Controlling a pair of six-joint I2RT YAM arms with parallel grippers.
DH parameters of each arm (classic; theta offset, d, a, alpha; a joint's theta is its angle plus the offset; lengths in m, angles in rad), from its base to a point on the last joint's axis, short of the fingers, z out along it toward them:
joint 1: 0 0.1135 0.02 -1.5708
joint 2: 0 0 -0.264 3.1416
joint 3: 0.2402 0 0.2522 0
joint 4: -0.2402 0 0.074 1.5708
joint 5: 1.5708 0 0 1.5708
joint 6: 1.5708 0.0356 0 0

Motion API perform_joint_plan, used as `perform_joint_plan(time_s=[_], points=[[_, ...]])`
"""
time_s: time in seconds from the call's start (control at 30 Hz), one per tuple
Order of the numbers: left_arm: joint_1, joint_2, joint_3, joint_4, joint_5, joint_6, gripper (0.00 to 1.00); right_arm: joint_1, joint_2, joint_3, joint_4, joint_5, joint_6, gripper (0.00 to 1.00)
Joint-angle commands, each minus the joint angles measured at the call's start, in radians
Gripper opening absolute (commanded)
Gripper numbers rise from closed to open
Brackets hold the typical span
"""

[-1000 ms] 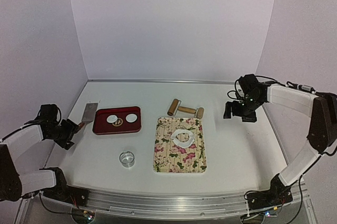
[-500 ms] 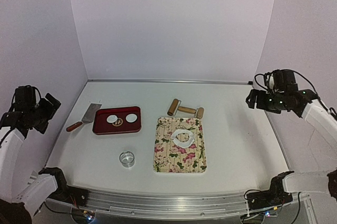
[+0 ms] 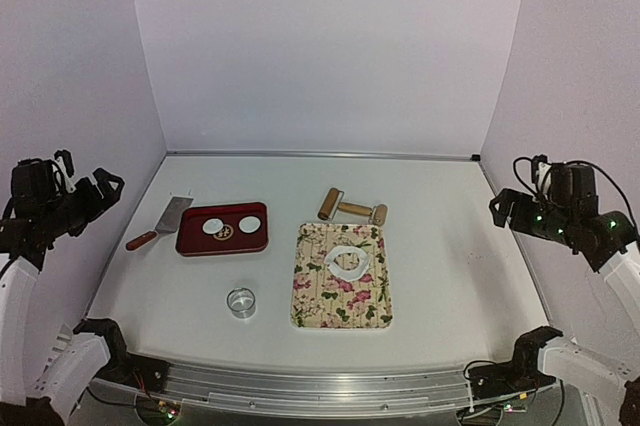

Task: Roll out the dumpling wrappers from the dough
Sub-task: Reset both arms

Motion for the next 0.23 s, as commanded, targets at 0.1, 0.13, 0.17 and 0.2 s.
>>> perform_joint_plan(time_s=[0.1,0.13,0.17,0.2], points=[[0.005,-0.06,-0.034,-0.002,0.057,0.044,1.0,-0.002,0.013,0.025,-0.021,0.061,-0.026,0.98],[0.003,-0.065,-0.036,-0.003,0.056,0.044,1.0,-0.002,0.015,0.029,-0.022,0.059,-0.033,0.98],[0.004,-0.069,-0.035,-0.005,0.054,0.044,1.0,-0.002,0.015,0.032,-0.022,0.06,-0.033,0.98],[0.004,-0.073,-0.034,-0.009,0.05,0.043,1.0,-0.002,0.017,0.037,-0.024,0.061,-0.032,0.98]])
